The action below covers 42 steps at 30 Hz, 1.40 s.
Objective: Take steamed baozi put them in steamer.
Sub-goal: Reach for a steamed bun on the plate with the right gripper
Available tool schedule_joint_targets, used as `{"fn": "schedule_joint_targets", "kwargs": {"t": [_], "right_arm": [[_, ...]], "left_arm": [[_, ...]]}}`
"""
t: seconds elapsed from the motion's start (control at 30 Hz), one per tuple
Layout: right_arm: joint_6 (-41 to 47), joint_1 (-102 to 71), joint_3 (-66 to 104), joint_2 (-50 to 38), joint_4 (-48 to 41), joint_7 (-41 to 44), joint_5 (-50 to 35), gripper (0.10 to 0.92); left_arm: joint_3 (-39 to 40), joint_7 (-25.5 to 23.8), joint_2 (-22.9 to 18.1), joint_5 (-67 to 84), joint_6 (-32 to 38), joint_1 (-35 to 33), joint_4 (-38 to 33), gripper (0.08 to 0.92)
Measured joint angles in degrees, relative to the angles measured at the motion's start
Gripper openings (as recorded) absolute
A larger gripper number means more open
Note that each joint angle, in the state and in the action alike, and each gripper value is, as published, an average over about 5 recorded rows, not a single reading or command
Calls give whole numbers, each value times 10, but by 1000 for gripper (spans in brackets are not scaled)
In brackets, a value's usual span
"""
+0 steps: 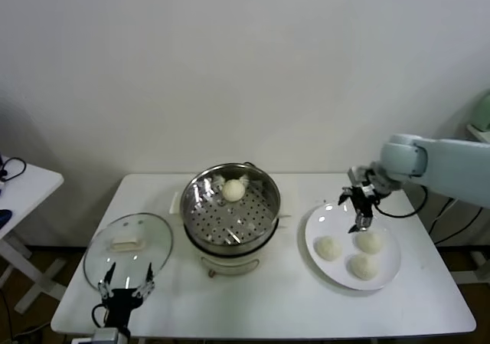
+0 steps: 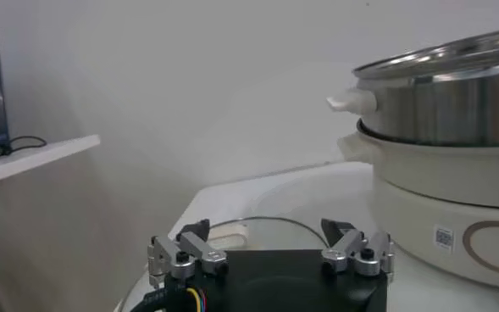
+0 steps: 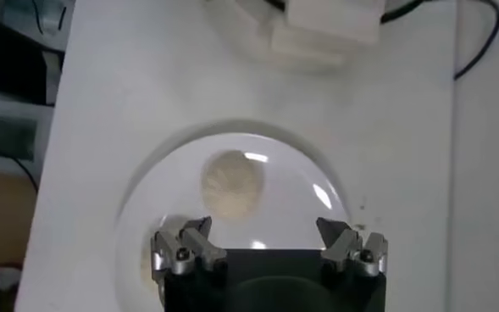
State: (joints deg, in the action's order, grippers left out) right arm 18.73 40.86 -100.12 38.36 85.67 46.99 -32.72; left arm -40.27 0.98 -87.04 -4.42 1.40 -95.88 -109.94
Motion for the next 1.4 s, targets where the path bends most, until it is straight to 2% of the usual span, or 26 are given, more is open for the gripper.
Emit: {"fn": "schedule_joint_targets", "kwargs": {"t": [0.7,1.4], "right_arm": [[28,-153,115,29,-73,-5,42,823],[37,-208,154,62,-113,0,63,810]], "left_arm": [[-6,0,0,-1,-2,-2,3,823],[-10,-1,1,0,-6,1,5,823]]}}
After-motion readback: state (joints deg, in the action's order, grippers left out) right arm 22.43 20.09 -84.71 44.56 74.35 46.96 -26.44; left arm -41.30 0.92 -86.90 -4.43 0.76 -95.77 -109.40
